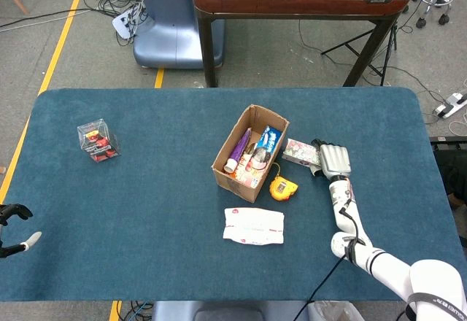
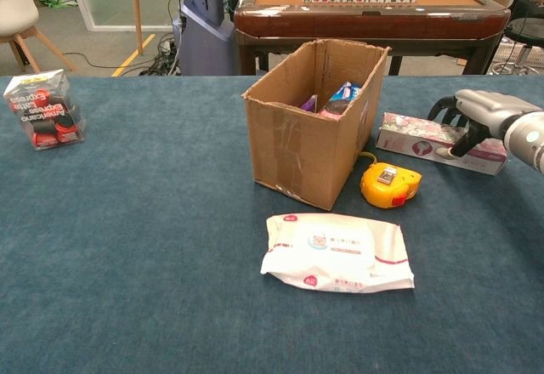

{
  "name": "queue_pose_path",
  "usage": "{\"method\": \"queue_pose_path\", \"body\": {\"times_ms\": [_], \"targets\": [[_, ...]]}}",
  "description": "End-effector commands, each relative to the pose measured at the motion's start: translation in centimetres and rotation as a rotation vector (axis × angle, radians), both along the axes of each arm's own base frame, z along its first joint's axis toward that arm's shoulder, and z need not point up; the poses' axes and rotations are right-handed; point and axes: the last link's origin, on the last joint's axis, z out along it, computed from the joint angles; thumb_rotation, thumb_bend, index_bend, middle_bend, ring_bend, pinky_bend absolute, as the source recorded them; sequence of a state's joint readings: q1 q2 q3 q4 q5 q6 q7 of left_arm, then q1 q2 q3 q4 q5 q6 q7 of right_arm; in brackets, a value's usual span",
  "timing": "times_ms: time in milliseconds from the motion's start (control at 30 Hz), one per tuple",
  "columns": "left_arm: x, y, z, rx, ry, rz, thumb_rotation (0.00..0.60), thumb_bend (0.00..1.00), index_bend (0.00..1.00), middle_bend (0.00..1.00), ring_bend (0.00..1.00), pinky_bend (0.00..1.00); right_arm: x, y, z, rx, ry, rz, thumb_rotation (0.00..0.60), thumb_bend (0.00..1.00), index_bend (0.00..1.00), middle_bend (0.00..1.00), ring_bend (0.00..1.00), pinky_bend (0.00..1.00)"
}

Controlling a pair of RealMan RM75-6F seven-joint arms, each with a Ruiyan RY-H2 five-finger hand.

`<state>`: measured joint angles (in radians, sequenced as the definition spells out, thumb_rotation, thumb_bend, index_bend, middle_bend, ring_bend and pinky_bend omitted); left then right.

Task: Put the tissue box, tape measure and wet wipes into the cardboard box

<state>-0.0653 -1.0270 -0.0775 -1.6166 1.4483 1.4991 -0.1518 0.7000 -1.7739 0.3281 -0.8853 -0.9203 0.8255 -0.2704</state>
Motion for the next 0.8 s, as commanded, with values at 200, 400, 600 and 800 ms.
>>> {"method": "queue_pose_path", "body": {"times_ms": [200,400,600,800], "targets": [[0.0,0.0,-0.1,-0.002,0.005,-0.001,0.6,0.13,0.49,0.52,0.39,0.49,-0.3,1.5,3.1,-0.033,-0.004,0.06,0.6,0.41,0.3,0.44,0.37,0.39],[0.2,0.0,-0.3,-0.01,0.015,-0.007,0.6,0.13,0.49,0.52,0.39,0.49,-0.1,3.6,7.1,-0.086,0.034,0.116,0.6,0.41,0.31,0.44,0.37,0.39],[0.3,0.1,-0.6,-0.016,0.024,-0.012,0.6,0.13,0.49,0.52,0.39,0.49,0.9,6.1,11.0,-0.105,0.106,0.188,0.6,0.41,0.32,0.44,0.37,0.39],[0.4,0.2,-0.8,-0.019,0.03,-0.014,0.6,0.13,0.49,0.52,0.39,0.49,2.8,8.2,13.9,-0.089,0.261,0.307,0.6,0.41,0.32,0.44,0.37,0.39]]}}
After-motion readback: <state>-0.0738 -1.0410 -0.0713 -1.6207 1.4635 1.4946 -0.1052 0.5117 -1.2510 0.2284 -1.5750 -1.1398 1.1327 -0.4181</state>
